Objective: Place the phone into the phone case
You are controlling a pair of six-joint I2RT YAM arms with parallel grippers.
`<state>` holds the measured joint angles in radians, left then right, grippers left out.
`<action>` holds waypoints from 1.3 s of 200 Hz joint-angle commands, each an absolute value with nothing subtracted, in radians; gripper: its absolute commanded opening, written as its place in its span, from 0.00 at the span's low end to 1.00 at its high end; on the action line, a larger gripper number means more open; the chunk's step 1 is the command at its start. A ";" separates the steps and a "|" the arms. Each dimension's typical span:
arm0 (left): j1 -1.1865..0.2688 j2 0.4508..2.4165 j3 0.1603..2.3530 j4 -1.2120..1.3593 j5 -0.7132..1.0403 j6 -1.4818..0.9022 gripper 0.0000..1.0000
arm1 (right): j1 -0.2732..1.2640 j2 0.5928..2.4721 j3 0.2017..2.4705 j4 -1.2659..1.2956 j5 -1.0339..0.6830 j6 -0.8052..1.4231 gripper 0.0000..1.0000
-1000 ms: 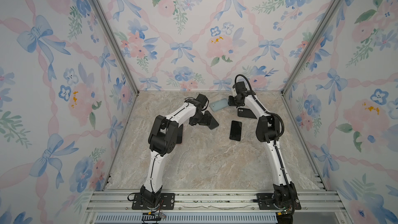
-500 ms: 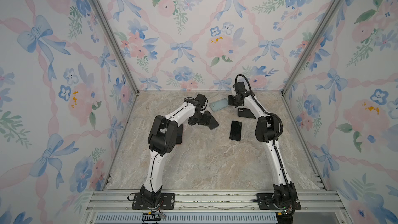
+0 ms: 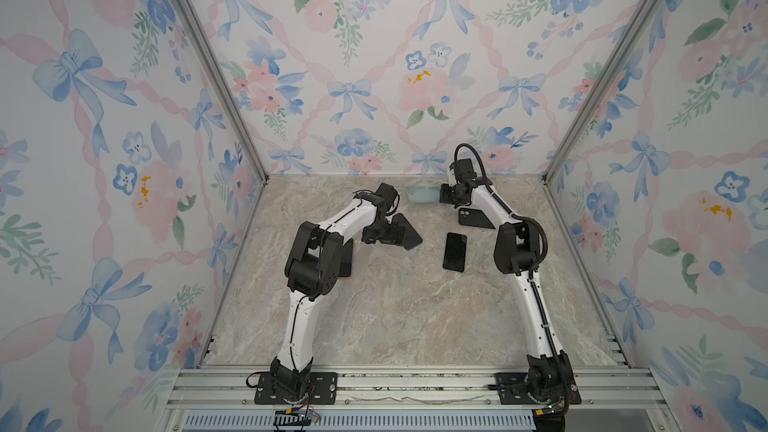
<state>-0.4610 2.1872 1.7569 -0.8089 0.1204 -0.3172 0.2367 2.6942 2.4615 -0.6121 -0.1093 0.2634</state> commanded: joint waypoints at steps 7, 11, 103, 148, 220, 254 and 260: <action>-0.457 2.157 1.738 -0.822 0.101 -0.299 0.95 | 0.241 2.650 2.406 -0.646 -0.117 0.274 0.06; -0.457 2.157 1.737 -0.822 0.097 -0.301 0.95 | 0.242 2.647 2.396 -0.642 -0.117 0.273 0.06; -0.467 2.128 1.747 -0.815 0.110 -0.354 0.94 | 0.250 2.503 2.230 -0.583 -0.117 0.300 0.02; -0.493 2.036 1.649 -0.778 0.113 -0.390 0.94 | 0.264 2.343 2.049 -0.553 -0.091 0.304 0.01; -0.575 1.800 1.356 -0.664 0.142 -0.454 0.93 | 0.389 1.955 1.472 -0.479 -0.022 0.396 0.00; -0.598 1.682 1.203 -0.608 0.143 -0.480 0.93 | 0.506 1.824 1.288 -0.514 0.047 0.444 0.00; -0.600 1.660 1.177 -0.598 0.144 -0.489 0.93 | 0.525 1.808 1.261 -0.517 0.054 0.457 0.00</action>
